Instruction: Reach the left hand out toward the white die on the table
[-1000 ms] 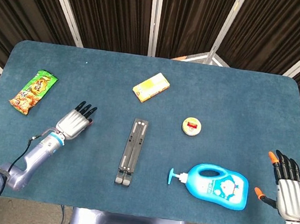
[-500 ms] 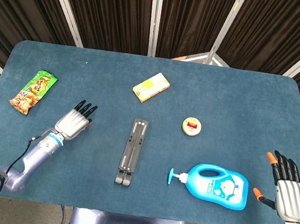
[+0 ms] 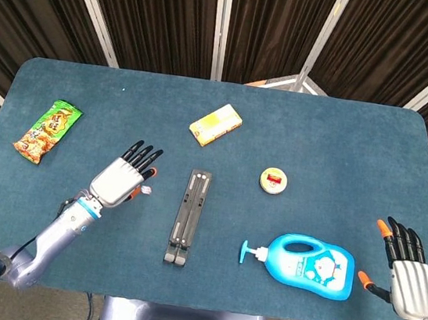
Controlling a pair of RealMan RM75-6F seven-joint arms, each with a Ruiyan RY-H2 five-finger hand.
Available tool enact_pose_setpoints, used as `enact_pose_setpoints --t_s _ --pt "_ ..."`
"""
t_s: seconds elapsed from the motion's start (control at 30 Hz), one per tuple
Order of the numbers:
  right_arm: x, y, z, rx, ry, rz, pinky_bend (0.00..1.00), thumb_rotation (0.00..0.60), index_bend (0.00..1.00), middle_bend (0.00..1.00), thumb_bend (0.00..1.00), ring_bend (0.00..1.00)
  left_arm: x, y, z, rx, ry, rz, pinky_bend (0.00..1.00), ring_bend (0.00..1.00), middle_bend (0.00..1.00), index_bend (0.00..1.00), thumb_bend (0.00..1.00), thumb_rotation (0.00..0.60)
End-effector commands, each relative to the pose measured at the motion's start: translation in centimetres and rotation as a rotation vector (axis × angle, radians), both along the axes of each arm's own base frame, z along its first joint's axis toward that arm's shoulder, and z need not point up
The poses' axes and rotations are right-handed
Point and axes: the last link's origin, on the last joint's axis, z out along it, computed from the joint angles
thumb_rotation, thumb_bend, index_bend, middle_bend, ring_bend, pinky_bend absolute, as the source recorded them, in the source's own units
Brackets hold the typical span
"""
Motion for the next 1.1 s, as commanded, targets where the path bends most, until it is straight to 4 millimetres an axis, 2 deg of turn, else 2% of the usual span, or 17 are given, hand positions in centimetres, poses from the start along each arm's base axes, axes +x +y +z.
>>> enact_pose_setpoints --t_s 0.03,0.23,0.4,0.53,0.83,1.0,1.1 --pt "0.1 0.1 0.1 -0.002 -0.002 0.002 0.00 0.600 0.00 0.00 0.08 0.00 0.3 -0.3 0.5 0.033 -0.022 0.009 0.00 0.00 0.00 0.10 0.36 0.600" --pt "0.1 0.2 0.1 -0.003 0.000 0.003 0.00 0.600 0.00 0.00 0.08 0.00 -0.5 -1.2 1.8 0.078 -0.061 0.044 0.00 0.00 0.00 0.08 0.34 0.600" --pt "0.0 0.1 0.1 -0.004 0.007 -0.006 0.00 0.600 0.00 0.00 0.08 0.00 -3.9 -4.4 3.8 0.141 -0.139 0.101 0.00 0.00 0.00 0.07 0.33 0.600" --pt "-0.1 0.1 0.1 -0.004 0.010 -0.010 0.00 0.600 0.00 0.00 0.08 0.00 -5.5 -5.9 4.6 0.159 -0.168 0.134 0.00 0.00 0.00 0.04 0.31 0.600" --pt "0.1 0.0 0.1 -0.007 0.022 -0.003 0.00 0.600 0.00 0.00 0.08 0.00 -10.4 -11.3 7.9 0.260 -0.204 0.248 0.00 0.00 0.00 0.00 0.24 0.600" --pt "0.3 0.1 -0.1 0.001 0.036 0.008 0.00 0.600 0.00 0.00 0.08 0.00 -12.4 -13.1 9.7 0.320 -0.187 0.312 0.00 0.00 0.00 0.00 0.23 0.600" --pt "0.4 0.2 -0.1 0.004 0.040 0.009 0.00 0.600 0.00 0.00 0.08 0.00 -13.0 -13.5 10.1 0.328 -0.187 0.330 0.00 0.00 0.00 0.00 0.23 0.600"
